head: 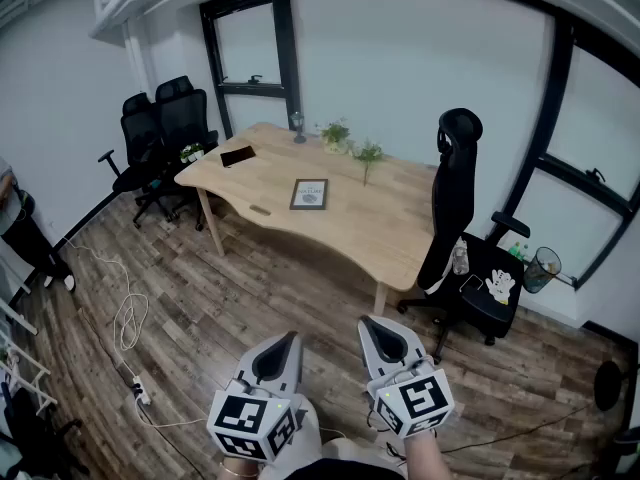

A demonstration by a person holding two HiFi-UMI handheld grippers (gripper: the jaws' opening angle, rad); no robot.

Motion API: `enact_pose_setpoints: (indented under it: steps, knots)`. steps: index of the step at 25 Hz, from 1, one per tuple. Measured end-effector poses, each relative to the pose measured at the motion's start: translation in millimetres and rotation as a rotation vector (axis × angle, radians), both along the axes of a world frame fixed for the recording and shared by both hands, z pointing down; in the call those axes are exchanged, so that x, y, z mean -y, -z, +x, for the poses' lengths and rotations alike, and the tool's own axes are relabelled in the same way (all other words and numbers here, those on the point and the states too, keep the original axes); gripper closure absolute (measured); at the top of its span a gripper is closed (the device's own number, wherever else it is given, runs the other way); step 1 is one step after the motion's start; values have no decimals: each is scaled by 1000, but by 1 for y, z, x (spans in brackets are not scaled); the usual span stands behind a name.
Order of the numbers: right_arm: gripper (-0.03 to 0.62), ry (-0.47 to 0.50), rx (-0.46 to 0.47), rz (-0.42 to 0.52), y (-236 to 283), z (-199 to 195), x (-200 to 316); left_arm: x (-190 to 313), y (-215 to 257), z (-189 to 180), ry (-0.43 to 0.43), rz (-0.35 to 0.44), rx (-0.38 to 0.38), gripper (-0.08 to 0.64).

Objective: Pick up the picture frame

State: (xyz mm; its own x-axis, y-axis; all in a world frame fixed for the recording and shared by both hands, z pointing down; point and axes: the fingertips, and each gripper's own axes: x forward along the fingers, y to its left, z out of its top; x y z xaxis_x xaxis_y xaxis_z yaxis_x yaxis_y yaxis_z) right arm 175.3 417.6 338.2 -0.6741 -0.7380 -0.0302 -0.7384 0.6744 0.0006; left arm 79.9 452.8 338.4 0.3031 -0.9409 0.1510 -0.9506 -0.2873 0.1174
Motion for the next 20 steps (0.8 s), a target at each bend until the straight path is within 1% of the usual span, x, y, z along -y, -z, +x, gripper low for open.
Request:
enact_pose_setpoints:
  steps: [3, 6, 10, 17, 20]
  knots:
    - [592, 4, 0, -4, 1, -1, -7, -6, -2, -1, 6, -5, 1, 555]
    - [592, 1, 14, 7, 4, -5, -8, -7, -2, 1, -7, -16, -14, 555]
    - [592, -6, -1, 18, 4, -12, -5, -1, -3, -2, -22, -16, -16, 555]
    - [592, -20, -7, -7, 1, -24, 11, 18, -5, -12, -43, -17, -23, 555]
    - [591, -23, 13, -30, 0, -31, 17, 26, -4, -17, -57, -20, -34, 555]
